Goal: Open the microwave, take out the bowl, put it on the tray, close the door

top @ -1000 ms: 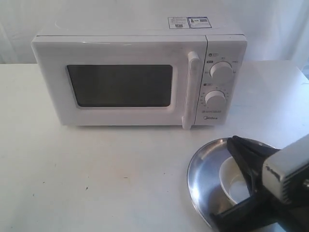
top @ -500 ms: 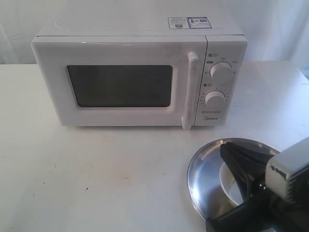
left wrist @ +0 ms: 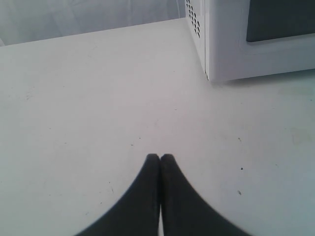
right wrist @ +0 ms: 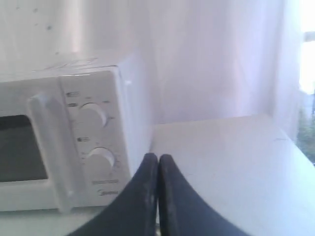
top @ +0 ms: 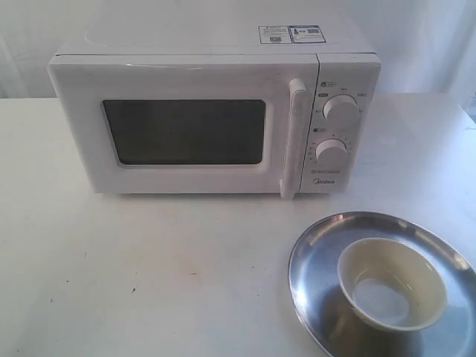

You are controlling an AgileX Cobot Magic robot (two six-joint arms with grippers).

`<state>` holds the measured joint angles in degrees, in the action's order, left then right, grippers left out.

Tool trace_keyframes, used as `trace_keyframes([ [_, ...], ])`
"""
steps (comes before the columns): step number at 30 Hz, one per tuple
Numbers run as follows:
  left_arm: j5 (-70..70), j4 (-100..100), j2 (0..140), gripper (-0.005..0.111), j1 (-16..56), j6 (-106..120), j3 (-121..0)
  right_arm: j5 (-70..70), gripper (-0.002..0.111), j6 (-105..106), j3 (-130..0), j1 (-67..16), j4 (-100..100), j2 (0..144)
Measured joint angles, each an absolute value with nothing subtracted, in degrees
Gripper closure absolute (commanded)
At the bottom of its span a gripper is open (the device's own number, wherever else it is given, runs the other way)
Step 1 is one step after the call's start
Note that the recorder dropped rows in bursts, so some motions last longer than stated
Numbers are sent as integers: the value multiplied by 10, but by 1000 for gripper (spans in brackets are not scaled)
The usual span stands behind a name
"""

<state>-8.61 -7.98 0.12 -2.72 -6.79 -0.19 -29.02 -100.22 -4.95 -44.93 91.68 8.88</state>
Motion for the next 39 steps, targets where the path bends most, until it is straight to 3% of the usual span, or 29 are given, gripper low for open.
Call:
trace_keyframes([
  [5, -86, -80, 1, 107, -27, -68, -2, -139, 108, -919, -4, -259, 901, 4],
  [13, -86, -80, 1, 107, -27, -68, -2, -15, 108, -908, -4, -75, 903, 4],
  [24, -86, -80, 1, 107, -27, -68, -2, 49, 108, -889, -4, -59, 890, 4],
  [26, -86, -80, 1, 107, -27, -68, -2, 29, 108, -812, -4, -59, 818, 4],
  [34, -86, -80, 1, 107, -27, -68, -2, -67, 108, -177, -3, -59, 225, 4],
  [39, -86, -80, 1, 107, -27, -68, -2, -74, 108, -81, -3, -59, 111, 4],
])
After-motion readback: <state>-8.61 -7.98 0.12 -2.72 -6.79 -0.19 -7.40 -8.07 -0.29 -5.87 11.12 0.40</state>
